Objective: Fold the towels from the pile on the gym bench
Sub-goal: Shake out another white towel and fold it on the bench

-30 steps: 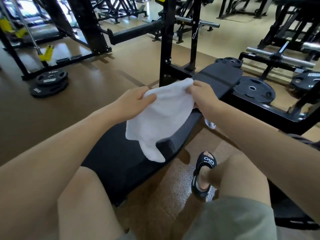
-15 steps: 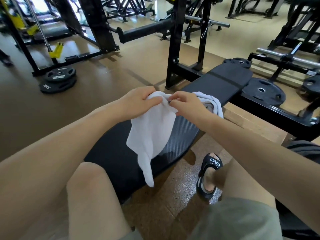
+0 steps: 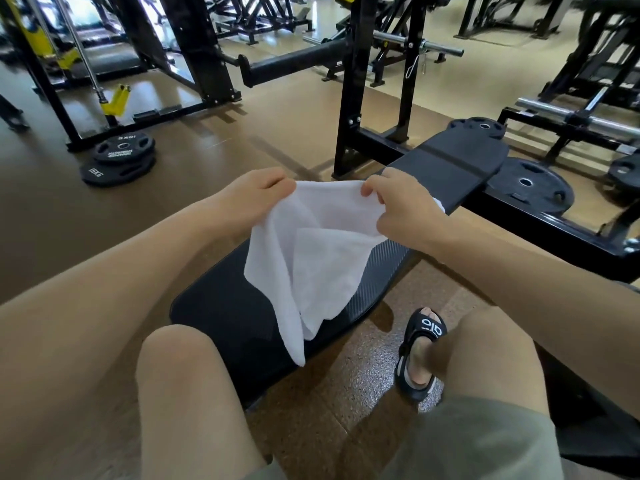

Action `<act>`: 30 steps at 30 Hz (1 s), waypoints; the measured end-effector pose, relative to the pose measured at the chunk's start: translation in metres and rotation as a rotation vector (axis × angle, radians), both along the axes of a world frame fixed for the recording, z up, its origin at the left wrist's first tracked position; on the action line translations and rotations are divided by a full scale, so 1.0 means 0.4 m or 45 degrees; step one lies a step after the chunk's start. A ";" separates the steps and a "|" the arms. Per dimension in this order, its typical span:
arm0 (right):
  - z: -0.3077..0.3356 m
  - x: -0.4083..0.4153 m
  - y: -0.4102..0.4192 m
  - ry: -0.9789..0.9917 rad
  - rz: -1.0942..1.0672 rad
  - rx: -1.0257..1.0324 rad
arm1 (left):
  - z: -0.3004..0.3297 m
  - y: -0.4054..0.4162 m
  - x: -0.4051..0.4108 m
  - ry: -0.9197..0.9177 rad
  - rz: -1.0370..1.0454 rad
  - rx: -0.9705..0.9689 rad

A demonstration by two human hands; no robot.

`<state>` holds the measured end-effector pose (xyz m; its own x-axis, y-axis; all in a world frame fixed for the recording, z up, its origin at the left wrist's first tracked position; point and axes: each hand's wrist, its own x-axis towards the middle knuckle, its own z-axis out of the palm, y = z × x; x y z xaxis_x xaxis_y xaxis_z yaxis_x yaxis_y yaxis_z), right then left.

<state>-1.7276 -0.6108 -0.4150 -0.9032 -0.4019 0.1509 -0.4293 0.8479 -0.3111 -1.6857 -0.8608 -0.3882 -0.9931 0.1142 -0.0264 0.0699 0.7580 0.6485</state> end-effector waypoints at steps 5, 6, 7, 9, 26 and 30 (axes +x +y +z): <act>0.007 -0.004 0.009 0.024 -0.150 -0.106 | 0.025 -0.014 -0.008 0.116 -0.086 -0.206; 0.011 -0.006 0.014 0.006 -0.162 -0.114 | 0.028 -0.020 -0.010 0.127 -0.103 -0.257; 0.017 -0.008 0.019 -0.010 -0.160 -0.104 | 0.032 -0.025 -0.011 0.143 -0.120 -0.311; 0.032 -0.007 0.022 -0.002 -0.133 -0.083 | 0.039 -0.029 -0.012 0.189 -0.127 -0.386; 0.153 0.012 -0.093 -0.648 -0.178 -0.684 | 0.018 0.092 0.027 0.281 -0.251 -0.342; 0.132 -0.002 -0.114 -0.834 -0.262 -1.017 | -0.005 0.144 0.029 0.164 -0.129 -0.139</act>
<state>-1.7283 -0.6563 -0.3624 -0.9435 -0.2305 -0.2379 0.1536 0.3320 -0.9307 -1.6743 -0.8031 -0.3902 -0.9726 0.2174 0.0824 0.2267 0.8081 0.5437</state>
